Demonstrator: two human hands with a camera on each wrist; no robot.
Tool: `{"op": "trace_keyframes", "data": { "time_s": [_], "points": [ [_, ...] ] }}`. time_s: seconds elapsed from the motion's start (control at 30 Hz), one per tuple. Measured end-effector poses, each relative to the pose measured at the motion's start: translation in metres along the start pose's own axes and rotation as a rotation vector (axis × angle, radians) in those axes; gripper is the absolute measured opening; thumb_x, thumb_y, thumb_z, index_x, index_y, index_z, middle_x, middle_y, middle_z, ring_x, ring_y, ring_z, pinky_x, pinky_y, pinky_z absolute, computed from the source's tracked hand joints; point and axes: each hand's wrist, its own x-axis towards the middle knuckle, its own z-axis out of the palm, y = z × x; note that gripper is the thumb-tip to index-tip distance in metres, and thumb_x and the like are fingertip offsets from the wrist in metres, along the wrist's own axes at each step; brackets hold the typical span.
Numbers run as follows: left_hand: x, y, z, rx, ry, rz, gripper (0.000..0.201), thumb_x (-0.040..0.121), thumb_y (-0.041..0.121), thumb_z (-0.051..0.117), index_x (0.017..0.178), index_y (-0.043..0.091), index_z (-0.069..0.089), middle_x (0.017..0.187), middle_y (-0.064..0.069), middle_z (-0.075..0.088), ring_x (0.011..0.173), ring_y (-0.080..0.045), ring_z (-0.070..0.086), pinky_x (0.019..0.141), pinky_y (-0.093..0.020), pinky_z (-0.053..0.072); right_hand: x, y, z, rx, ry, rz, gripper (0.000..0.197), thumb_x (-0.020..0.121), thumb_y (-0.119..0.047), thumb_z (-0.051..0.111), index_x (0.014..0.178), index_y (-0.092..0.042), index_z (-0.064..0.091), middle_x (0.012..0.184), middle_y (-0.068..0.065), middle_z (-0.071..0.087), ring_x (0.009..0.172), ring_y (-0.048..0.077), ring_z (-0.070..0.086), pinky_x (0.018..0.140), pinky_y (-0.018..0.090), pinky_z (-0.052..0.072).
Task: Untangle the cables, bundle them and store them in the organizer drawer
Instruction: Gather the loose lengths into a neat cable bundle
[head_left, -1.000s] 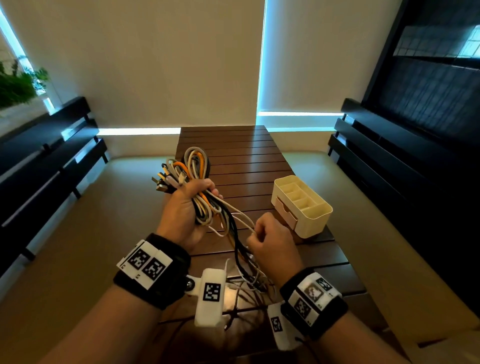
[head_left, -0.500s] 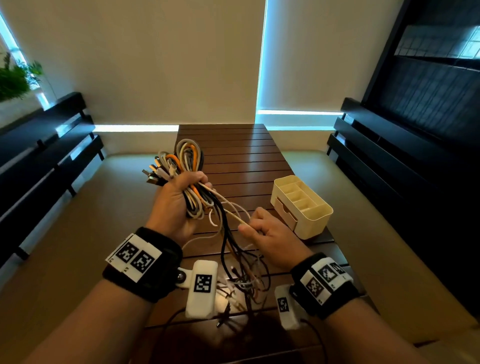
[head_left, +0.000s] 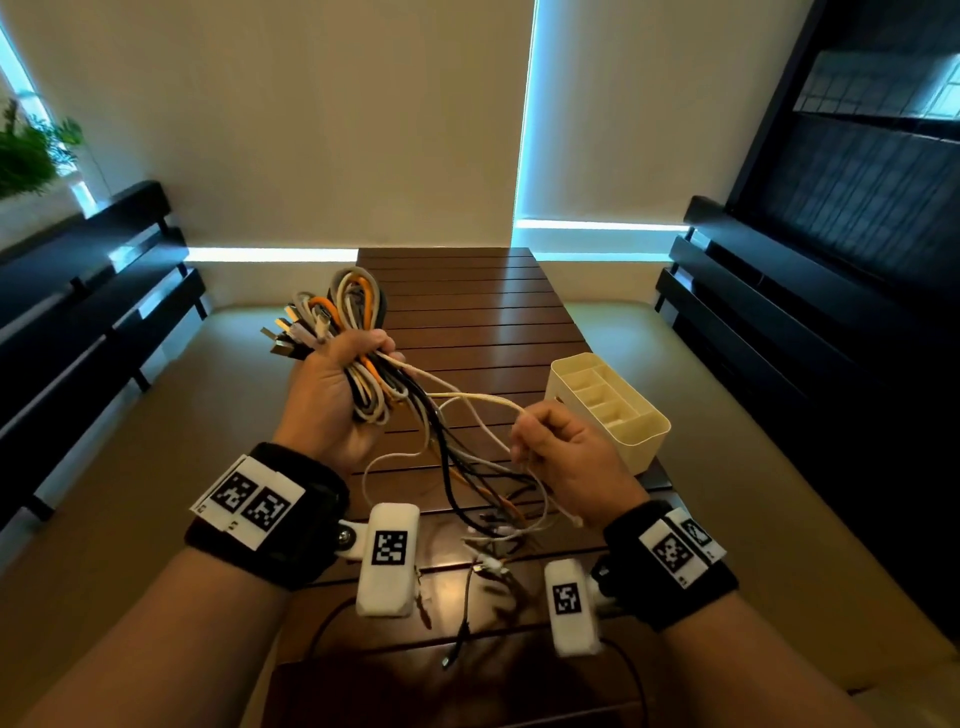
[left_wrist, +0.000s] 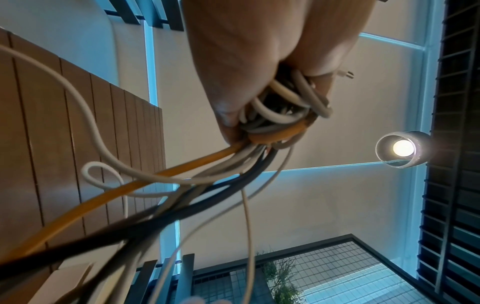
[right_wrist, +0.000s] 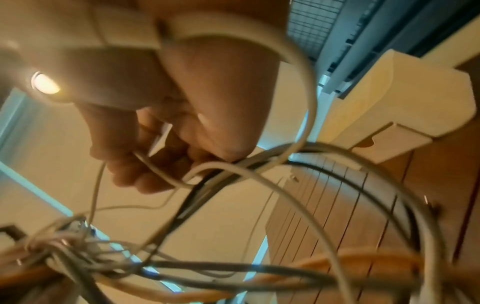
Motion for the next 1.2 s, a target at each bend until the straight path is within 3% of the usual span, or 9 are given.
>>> {"op": "trace_keyframes", "data": {
  "time_s": [0.2, 0.33, 0.43, 0.53, 0.6, 0.77, 0.83, 1.1, 1.2],
  "points": [
    [0.000, -0.002, 0.004, 0.019, -0.017, -0.005, 0.013, 0.087, 0.004, 0.054, 0.076, 0.010, 0.056, 0.069, -0.002, 0.056, 0.061, -0.013, 0.057, 0.061, -0.026, 0.053, 0.010, 0.004, -0.012, -0.682, -0.002, 0.014, 0.028, 0.099, -0.049, 0.048, 0.083, -0.033, 0.065, 0.067, -0.010, 0.060, 0.065, 0.007, 0.056, 0.067, 0.032, 0.050],
    [0.000, -0.008, 0.004, 0.018, -0.009, -0.038, 0.015, 0.087, 0.005, 0.053, 0.073, 0.010, 0.056, 0.068, -0.002, 0.055, 0.061, -0.013, 0.056, 0.063, -0.027, 0.052, 0.014, 0.013, -0.010, -1.346, 0.009, 0.086, 0.078, 0.086, -0.081, 0.009, 0.071, -0.023, 0.060, 0.062, -0.005, 0.057, 0.064, 0.014, 0.057, 0.075, 0.037, 0.051],
    [0.003, -0.003, 0.001, 0.019, 0.013, -0.028, 0.016, 0.088, 0.007, 0.053, 0.072, 0.010, 0.056, 0.066, -0.002, 0.056, 0.059, -0.013, 0.056, 0.061, -0.025, 0.051, 0.013, 0.024, -0.017, -1.527, -0.025, 0.248, 0.056, 0.096, -0.069, 0.021, 0.093, -0.028, 0.060, 0.082, -0.004, 0.064, 0.085, 0.018, 0.060, 0.088, 0.041, 0.043],
    [0.005, 0.000, 0.001, 0.019, 0.016, -0.018, 0.015, 0.087, 0.008, 0.055, 0.072, 0.010, 0.058, 0.067, -0.002, 0.056, 0.060, -0.013, 0.057, 0.060, -0.026, 0.052, 0.011, 0.023, -0.016, -1.509, 0.025, 0.235, 0.027, 0.102, -0.044, 0.037, 0.112, -0.027, 0.057, 0.092, -0.003, 0.066, 0.093, 0.021, 0.061, 0.094, 0.043, 0.042],
    [0.005, 0.001, 0.000, 0.028, 0.008, -0.016, 0.013, 0.087, 0.008, 0.056, 0.074, 0.010, 0.058, 0.068, -0.002, 0.056, 0.061, -0.013, 0.058, 0.061, -0.027, 0.053, 0.013, 0.024, -0.012, -1.370, 0.101, 0.224, 0.019, 0.099, -0.042, 0.050, 0.108, -0.026, 0.057, 0.096, -0.006, 0.064, 0.094, 0.019, 0.061, 0.091, 0.043, 0.046],
    [0.010, 0.016, -0.012, 0.021, 0.030, 0.018, 0.005, 0.084, 0.009, 0.060, 0.080, 0.009, 0.057, 0.072, -0.003, 0.056, 0.063, -0.014, 0.059, 0.068, -0.032, 0.054, 0.003, 0.015, -0.016, -0.319, 0.244, 0.181, 0.016, 0.084, -0.019, 0.078, 0.087, -0.018, 0.062, 0.086, 0.003, 0.067, 0.082, 0.019, 0.065, 0.076, 0.031, 0.057],
    [0.007, 0.021, -0.014, 0.030, 0.030, 0.028, 0.008, 0.087, 0.009, 0.057, 0.078, 0.008, 0.057, 0.069, -0.003, 0.056, 0.059, -0.014, 0.059, 0.067, -0.031, 0.054, -0.003, 0.008, -0.013, -0.130, 0.222, 0.113, 0.020, 0.081, -0.005, 0.078, 0.085, -0.013, 0.061, 0.084, 0.005, 0.067, 0.078, 0.014, 0.066, 0.071, 0.023, 0.057],
    [-0.002, 0.032, -0.013, 0.018, -0.006, 0.053, 0.011, 0.088, 0.008, 0.055, 0.078, 0.010, 0.058, 0.070, -0.002, 0.056, 0.061, -0.012, 0.057, 0.067, -0.030, 0.052, -0.011, 0.017, -0.003, -0.142, 0.116, 0.097, 0.015, 0.083, -0.014, 0.076, 0.081, -0.010, 0.062, 0.072, -0.003, 0.063, 0.063, 0.007, 0.058, 0.056, 0.019, 0.048],
    [-0.003, 0.039, -0.014, 0.032, -0.006, 0.063, 0.011, 0.088, 0.009, 0.056, 0.078, 0.011, 0.058, 0.071, -0.002, 0.056, 0.062, -0.012, 0.057, 0.069, -0.030, 0.052, -0.015, 0.024, -0.005, -0.286, -0.088, 0.200, 0.011, 0.089, -0.016, 0.071, 0.082, -0.014, 0.061, 0.080, -0.001, 0.067, 0.075, 0.014, 0.065, 0.074, 0.027, 0.057]
  ]
}}
